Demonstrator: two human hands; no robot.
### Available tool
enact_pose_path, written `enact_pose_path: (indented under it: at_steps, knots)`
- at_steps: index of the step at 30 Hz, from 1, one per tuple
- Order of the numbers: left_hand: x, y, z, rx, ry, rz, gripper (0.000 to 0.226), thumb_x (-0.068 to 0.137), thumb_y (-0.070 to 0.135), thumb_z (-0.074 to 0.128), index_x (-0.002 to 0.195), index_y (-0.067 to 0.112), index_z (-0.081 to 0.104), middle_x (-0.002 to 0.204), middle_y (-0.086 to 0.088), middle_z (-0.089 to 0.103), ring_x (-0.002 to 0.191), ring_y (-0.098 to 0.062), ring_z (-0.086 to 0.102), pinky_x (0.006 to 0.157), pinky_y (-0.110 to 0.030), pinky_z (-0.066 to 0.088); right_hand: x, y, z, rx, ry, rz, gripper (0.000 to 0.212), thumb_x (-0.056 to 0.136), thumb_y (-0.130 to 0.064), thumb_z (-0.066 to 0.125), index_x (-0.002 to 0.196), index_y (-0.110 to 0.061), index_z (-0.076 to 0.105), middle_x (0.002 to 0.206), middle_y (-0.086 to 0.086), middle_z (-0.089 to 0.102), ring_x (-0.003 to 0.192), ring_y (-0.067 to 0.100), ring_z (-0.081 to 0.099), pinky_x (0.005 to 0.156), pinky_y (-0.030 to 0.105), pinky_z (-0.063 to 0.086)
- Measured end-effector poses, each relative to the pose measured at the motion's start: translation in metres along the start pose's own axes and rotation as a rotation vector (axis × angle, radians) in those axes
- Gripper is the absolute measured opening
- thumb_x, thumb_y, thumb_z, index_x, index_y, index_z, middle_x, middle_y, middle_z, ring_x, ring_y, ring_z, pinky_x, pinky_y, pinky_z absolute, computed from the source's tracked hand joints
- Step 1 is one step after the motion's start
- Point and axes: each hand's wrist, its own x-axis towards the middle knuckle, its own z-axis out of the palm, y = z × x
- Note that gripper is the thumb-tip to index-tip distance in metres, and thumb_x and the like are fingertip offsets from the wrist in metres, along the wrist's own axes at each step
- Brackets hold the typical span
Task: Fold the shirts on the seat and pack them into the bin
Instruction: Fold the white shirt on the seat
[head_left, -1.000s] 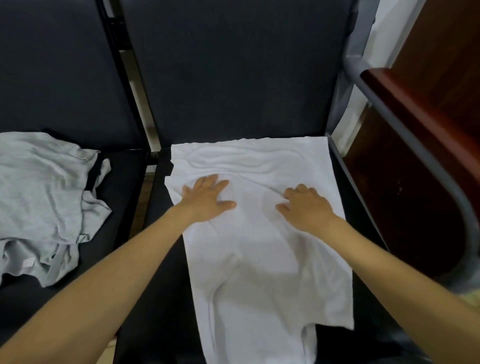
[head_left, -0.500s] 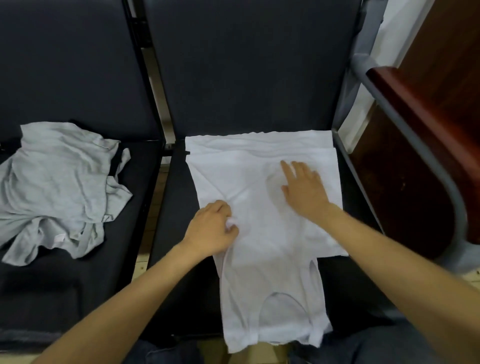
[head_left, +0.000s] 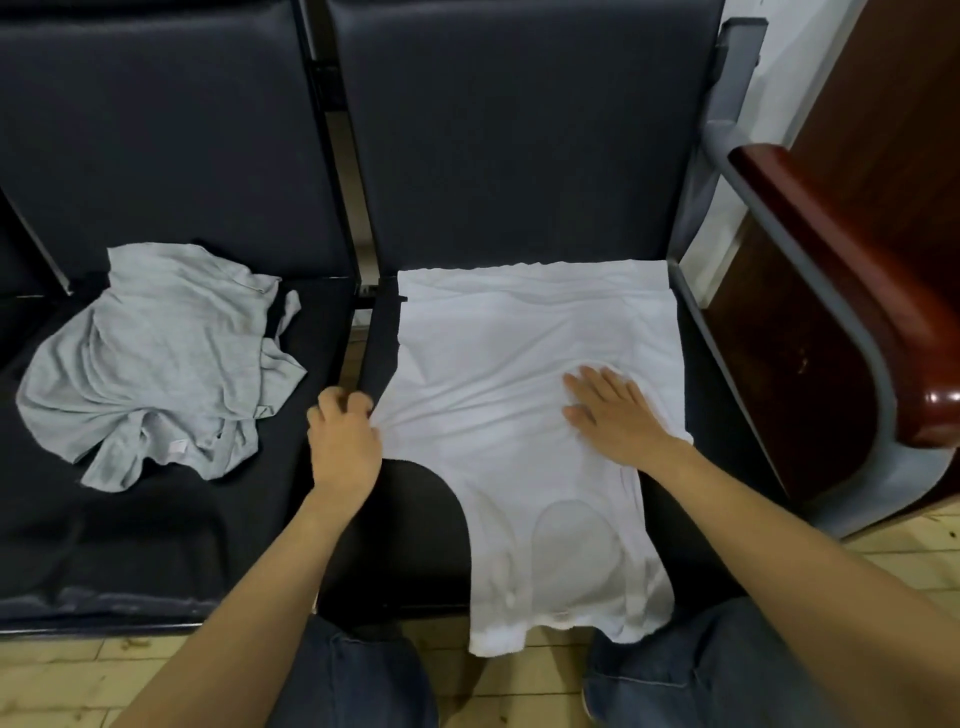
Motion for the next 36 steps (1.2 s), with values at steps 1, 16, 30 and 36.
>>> enact_pose_path:
  at_steps: [1, 16, 30, 36]
  knots:
    - [-0.004, 0.007, 0.0, 0.015, 0.036, 0.1, 0.033, 0.082, -0.008, 0.057, 0.114, 0.001, 0.058, 0.132, -0.022, 0.041, 0.111, -0.041, 0.042, 0.094, -0.044, 0.038, -0.001, -0.001, 0.001, 0.026, 0.052, -0.003, 0.056, 0.104, -0.037, 0.024, 0.153, -0.022, 0.003, 0.161, 0.001, -0.002, 0.147, 0.021, -0.007, 0.119, 0.036, -0.004]
    - [0.024, 0.019, 0.026, 0.196, -0.506, 0.259, 0.063, 0.099, 0.051, 0.026, 0.153, 0.026, 0.004, 0.16, 0.002, -0.008, 0.147, -0.017, -0.009, 0.118, -0.043, -0.003, -0.003, 0.071, -0.032, -0.015, -0.028, 0.188, 0.048, 0.104, -0.037, 0.019, 0.15, -0.04, 0.006, 0.16, -0.014, -0.004, 0.147, 0.021, -0.006, 0.114, 0.059, -0.008]
    - [0.014, 0.054, 0.042, 0.108, -0.205, 0.591, 0.057, 0.101, 0.044, 0.026, 0.144, 0.009, 0.036, 0.151, -0.015, 0.032, 0.14, -0.031, 0.029, 0.115, -0.043, 0.019, -0.004, -0.001, 0.0, 0.038, 0.224, -0.023, 0.049, 0.103, -0.035, 0.029, 0.149, -0.018, 0.026, 0.153, 0.006, 0.03, 0.141, 0.025, 0.025, 0.116, 0.04, 0.02]
    - [-0.002, 0.029, 0.042, 0.384, -0.497, 0.471, 0.07, 0.081, 0.065, -0.01, 0.144, 0.035, -0.021, 0.152, 0.008, -0.031, 0.138, -0.01, -0.031, 0.11, -0.045, -0.025, -0.018, 0.036, 0.003, -0.165, -0.061, -0.084, 0.062, 0.094, -0.063, 0.008, 0.147, -0.041, -0.016, 0.156, -0.013, -0.023, 0.142, 0.016, -0.028, 0.111, 0.053, -0.023]
